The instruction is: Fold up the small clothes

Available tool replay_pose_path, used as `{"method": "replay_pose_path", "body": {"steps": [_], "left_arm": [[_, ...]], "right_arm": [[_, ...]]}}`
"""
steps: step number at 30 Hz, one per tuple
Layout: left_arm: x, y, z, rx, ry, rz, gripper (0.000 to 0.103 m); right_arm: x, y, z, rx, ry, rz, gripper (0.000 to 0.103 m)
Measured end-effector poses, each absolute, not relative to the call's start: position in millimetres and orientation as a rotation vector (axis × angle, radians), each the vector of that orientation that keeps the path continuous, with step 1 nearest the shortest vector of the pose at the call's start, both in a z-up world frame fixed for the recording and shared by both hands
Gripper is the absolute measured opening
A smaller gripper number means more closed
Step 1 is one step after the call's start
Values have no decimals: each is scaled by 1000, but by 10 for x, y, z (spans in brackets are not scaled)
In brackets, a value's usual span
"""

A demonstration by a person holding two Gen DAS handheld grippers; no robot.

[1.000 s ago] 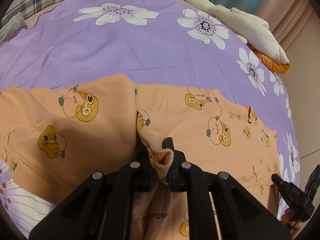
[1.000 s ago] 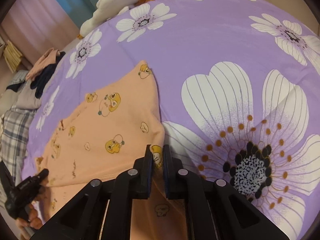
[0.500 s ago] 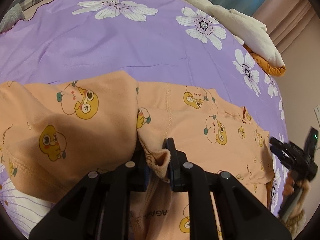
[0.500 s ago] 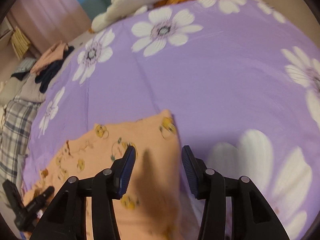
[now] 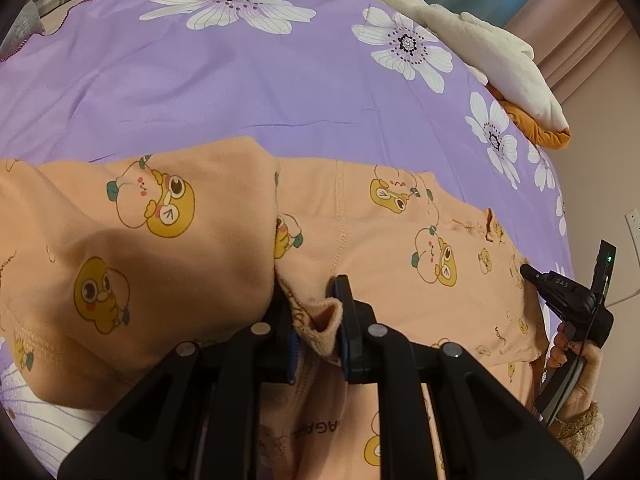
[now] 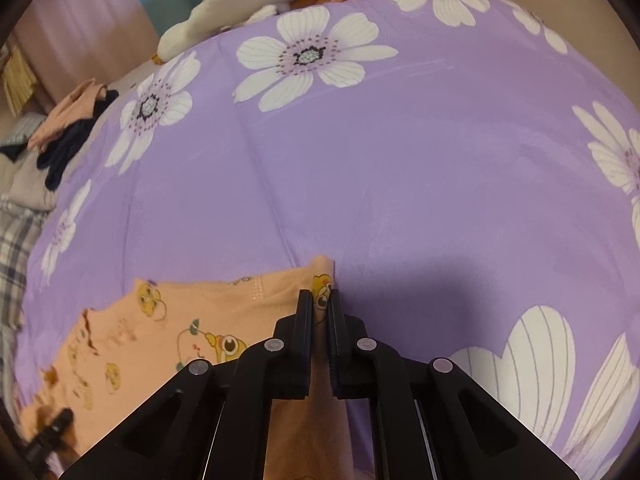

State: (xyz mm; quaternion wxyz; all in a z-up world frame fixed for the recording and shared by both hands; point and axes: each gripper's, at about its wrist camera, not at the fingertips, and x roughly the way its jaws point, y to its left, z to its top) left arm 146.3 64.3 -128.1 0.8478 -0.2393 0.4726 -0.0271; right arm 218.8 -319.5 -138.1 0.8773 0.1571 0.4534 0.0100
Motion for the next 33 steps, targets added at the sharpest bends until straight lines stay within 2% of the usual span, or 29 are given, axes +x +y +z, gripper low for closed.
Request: {"method": "replay_pose_path", "body": {"steps": [10,21,24,25,27,28,29,33], "left_arm": [[1498,755,-1330,-602,1015,-91,16],[1479,720,-1317,-591,999,-83,16],[1483,724,-1302,-594,999,-84,17],[1480,715,-1286,-594,1000,-84,21],[1444,663,-1200,-568,986,-108,40],[1407,639,-1159,-559,979,-109,53],[1351,605,-1085,-543,965,-110,62],[1165,484,-773,-459,903,-119,76]], "right_arm": [[2215,-3199,-1395,320,950,-4,6],[2219,-3170,-1389,304,941,-34,6],[2252,-3098,-1364,226,941,-43,6],[2245,-3086,-1342,216,943,-55,9],[2189,-3078,-1284,222,942,-80,24],[2110,-3064,-1221,228,920,-70,36],[2053,-3063,-1185,233,901,-60,47],[1697,-2987,-940,246,845,-18,64]]}}
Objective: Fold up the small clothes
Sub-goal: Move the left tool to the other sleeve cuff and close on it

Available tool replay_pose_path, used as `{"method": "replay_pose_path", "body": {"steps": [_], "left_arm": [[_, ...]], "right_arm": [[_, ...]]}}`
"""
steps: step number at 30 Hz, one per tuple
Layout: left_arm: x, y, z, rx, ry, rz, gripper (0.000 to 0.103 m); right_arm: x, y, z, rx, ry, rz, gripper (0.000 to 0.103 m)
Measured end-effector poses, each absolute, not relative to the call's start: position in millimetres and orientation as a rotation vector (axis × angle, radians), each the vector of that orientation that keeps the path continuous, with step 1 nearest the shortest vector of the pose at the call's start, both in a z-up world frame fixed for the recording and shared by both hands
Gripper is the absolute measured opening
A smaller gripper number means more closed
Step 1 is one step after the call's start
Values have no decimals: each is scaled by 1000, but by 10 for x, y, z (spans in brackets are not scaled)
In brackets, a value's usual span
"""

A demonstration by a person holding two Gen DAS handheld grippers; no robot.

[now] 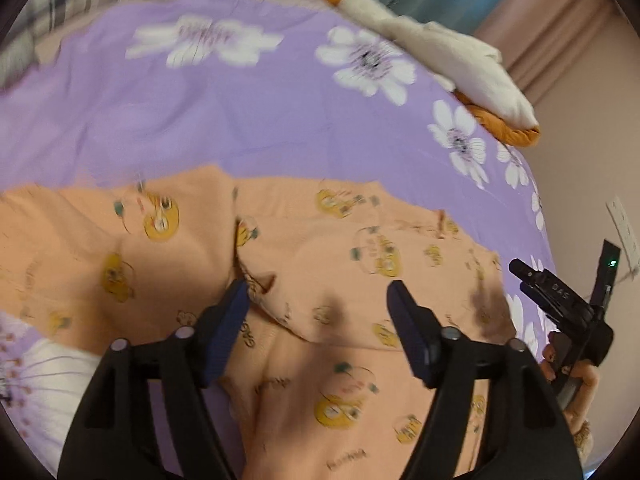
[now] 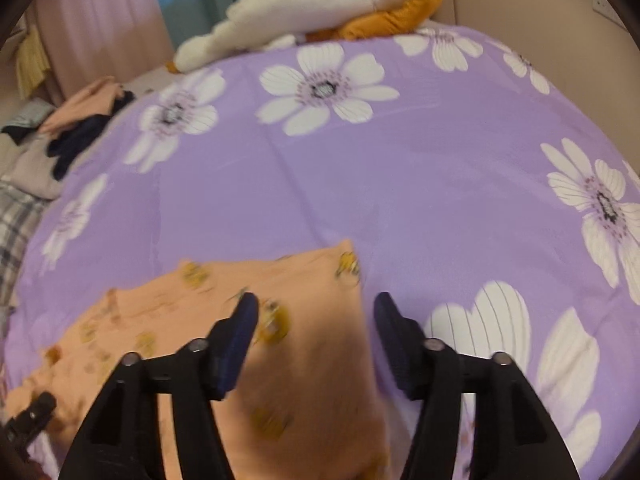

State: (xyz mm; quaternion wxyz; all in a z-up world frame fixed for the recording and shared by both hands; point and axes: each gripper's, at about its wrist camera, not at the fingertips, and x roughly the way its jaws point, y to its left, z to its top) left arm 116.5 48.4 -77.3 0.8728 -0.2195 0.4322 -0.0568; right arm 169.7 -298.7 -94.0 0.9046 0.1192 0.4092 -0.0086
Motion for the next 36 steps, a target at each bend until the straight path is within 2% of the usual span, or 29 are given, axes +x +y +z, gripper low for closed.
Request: {"method": "replay_pose_path", "body": {"steps": [2,4,8,13,28,36], "left_arm": [[1029,458,-568,-430,835,-104,96],[944,451,-455,-419,799,-86,102],[785,415,-311,-368,771,-48,102],[569,493,-260,-477,769,-84,102],[179,722,-211,-459,731,125,102],[97,845,-242,-453,722,153,102]], "right_arm": [[1504,-2929,-798,239,811,14,74],[1301,-2872,-657,222,771,38,78],[999,-2808,-473,211,707,21,87],[739,-2737,-410,281,694,108,87],[291,-2385,-258,196,602,193,87],[285,-2379,-358,205,629,157,87]]}}
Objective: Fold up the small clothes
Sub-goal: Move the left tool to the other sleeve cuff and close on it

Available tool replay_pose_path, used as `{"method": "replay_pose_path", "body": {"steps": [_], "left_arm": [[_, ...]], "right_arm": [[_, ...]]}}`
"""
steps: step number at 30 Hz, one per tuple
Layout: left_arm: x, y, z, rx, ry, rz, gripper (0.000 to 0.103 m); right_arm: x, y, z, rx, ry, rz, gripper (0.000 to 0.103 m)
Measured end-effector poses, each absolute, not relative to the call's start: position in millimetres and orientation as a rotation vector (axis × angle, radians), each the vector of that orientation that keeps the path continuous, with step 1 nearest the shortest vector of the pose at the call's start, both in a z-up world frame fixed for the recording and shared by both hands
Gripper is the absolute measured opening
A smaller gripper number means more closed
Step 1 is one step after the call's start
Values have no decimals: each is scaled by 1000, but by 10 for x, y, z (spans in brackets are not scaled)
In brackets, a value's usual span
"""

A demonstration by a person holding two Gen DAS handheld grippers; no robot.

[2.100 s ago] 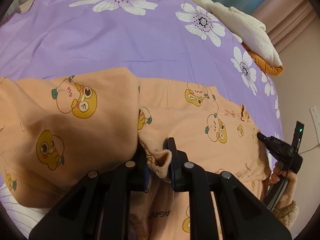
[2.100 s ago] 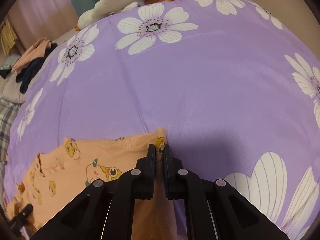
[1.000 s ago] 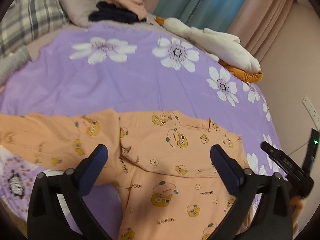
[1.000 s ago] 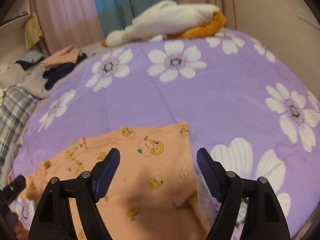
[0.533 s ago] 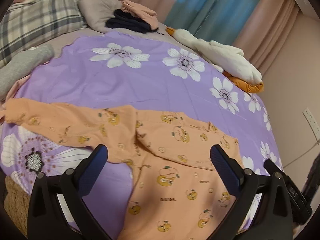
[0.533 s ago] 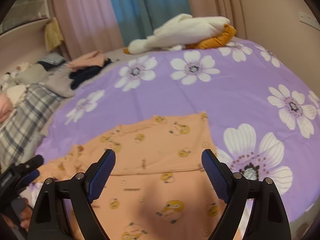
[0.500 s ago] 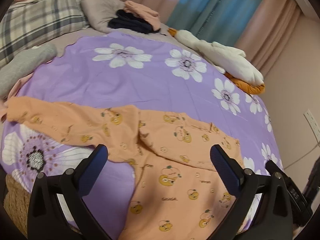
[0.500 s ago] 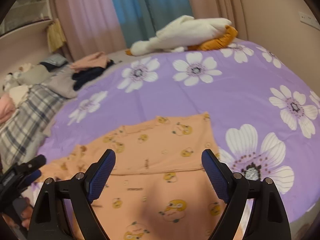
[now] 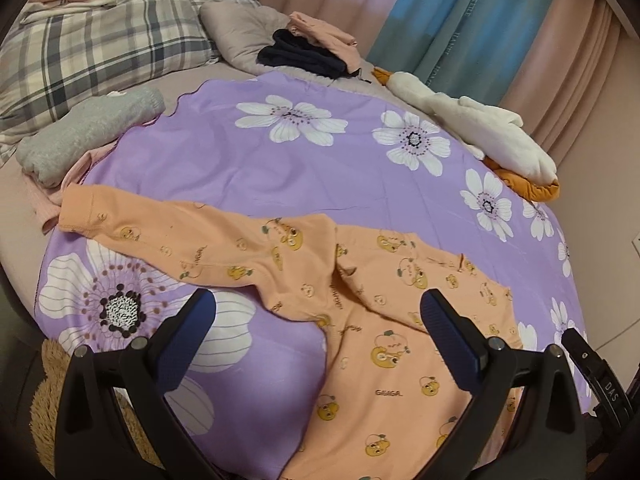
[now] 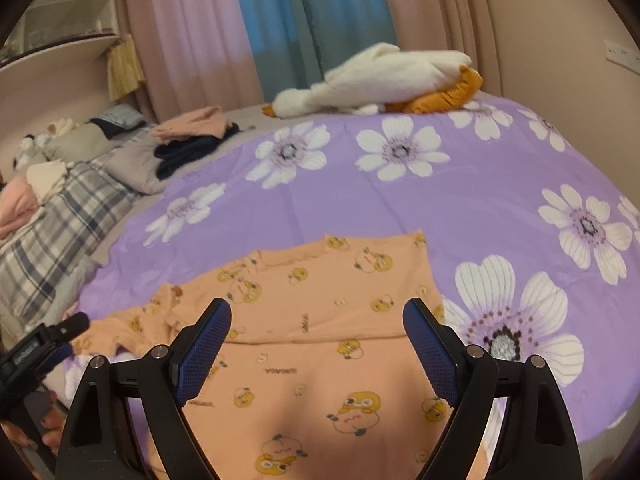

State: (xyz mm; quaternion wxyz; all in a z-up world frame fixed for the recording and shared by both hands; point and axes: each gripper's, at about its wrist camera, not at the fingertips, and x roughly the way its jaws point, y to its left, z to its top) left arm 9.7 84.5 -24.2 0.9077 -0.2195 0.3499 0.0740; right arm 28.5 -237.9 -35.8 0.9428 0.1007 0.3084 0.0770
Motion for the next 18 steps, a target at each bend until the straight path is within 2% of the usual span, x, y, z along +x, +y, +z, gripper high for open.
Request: {"method": "replay_pose_path", "body": {"steps": [18], "left_arm": [[119,1490,-366,-596,713,270,101]], "right_arm": [[409,-2155,-352,209,666,174,87]]}}
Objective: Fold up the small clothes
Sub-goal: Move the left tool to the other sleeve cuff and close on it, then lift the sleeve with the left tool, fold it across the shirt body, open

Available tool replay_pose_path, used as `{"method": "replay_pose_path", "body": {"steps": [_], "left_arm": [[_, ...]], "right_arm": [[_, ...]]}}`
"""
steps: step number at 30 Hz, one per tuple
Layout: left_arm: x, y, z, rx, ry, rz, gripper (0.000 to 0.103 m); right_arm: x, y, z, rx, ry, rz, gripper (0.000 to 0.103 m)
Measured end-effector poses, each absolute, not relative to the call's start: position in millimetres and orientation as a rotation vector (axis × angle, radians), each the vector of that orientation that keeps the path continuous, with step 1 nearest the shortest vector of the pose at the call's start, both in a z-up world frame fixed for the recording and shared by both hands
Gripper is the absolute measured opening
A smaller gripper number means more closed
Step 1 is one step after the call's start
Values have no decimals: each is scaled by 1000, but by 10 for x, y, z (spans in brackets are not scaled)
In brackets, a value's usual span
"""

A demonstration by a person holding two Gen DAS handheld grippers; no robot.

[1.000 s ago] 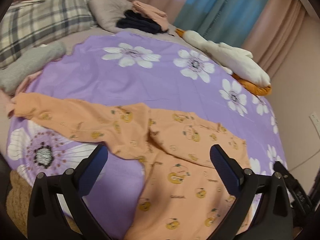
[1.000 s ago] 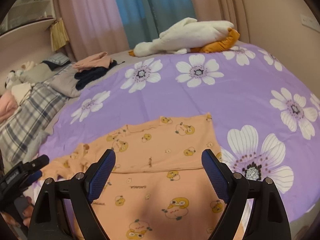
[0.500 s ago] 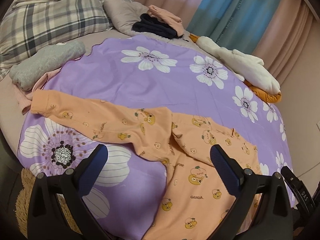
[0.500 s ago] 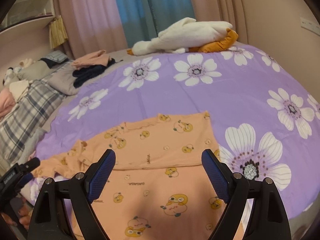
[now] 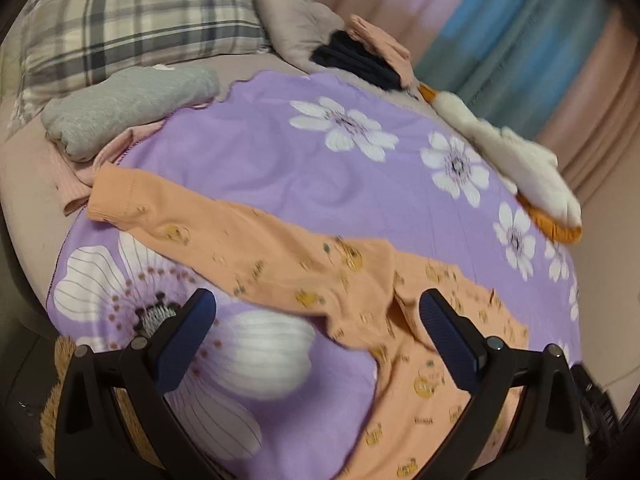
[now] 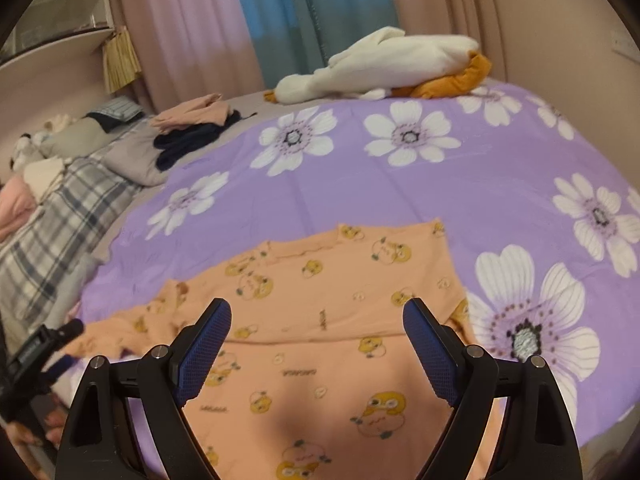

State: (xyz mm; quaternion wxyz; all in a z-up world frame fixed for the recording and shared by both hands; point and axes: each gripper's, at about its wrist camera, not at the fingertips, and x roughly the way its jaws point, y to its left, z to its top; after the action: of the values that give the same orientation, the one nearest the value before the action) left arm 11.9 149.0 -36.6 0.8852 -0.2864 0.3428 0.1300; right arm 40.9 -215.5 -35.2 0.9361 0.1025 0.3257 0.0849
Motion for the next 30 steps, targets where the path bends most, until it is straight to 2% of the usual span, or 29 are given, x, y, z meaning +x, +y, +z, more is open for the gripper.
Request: {"method": "replay_pose_path", "body": {"steps": [12,16,21,23,24,26,28,30], "left_arm": [[166,2614,-676,-839,728,501,93],[267,2779,-857,-847,780,577,86],[306,2895,-1090,-892,801,618,74],[320,2910,-1061,-887,768,613,56],[332,2921,-1088,-896,764,615,52],[350,2919,-1133,-887,758,649,31],[345,2919,-1128,-898,735,614,15],[335,2923,-1127,-932,714,592,13]], "right_arm": [[517,-2008,-467,193,697,197,87],[571,-2020,-507,194,726,186,87],[598,-2003,-506,191,729,177,87],[615,-2016,-528,258,751,236,87],[628,-2004,-530,266,760,278,87],[634,-1983,-517,246,745,268,87],[638,-1973,-505,214,725,195,87],[664,-1968,-523,209,715,210,87]]}}
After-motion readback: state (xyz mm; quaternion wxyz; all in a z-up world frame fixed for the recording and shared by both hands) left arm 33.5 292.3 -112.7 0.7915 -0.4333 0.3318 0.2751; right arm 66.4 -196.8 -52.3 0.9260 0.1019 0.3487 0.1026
